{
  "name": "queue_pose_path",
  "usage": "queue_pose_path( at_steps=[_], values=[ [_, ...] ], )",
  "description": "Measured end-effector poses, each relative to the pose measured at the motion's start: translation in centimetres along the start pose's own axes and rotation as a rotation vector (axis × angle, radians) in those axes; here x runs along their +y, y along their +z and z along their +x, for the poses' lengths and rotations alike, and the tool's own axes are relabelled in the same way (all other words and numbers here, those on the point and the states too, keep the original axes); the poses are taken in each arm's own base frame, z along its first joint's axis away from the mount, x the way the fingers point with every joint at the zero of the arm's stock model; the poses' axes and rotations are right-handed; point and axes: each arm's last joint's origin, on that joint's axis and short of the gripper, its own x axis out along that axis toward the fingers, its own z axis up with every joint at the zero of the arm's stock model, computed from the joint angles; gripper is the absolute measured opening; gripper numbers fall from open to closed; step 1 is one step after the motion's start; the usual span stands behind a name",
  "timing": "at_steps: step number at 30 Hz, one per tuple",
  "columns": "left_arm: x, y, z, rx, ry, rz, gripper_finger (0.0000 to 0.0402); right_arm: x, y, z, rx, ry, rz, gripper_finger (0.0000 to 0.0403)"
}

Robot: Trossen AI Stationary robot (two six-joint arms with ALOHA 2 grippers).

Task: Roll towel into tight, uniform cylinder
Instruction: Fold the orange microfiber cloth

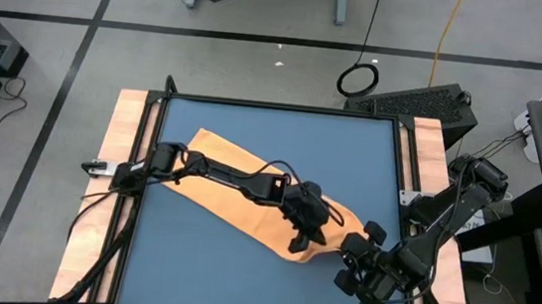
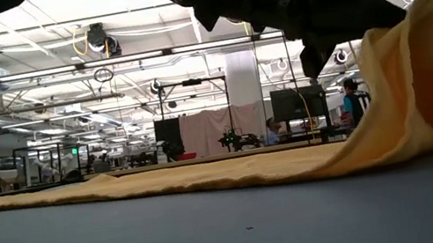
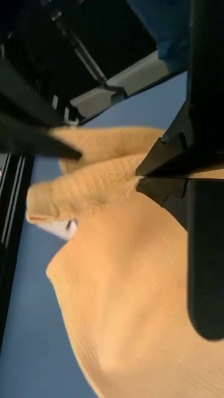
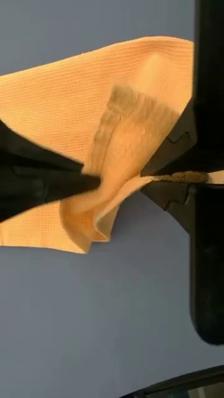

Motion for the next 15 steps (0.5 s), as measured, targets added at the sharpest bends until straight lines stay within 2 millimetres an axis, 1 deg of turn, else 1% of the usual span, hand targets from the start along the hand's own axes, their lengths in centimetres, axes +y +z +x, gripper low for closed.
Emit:
queue_pose_path(
  at_steps=[5,15],
  values=[
    [-0.77,-0.17,0.38,0.006,-0.006,0.015,0.0001,0.00,0.00,0.00,0.000,0.000,-0.004,0.0005],
    [-0.46,-0.83,1.08,0.017,0.039,0.009,0.0000,0.35,0.08,-0.01,-0.003,0.033,0.041,0.0005]
  ],
)
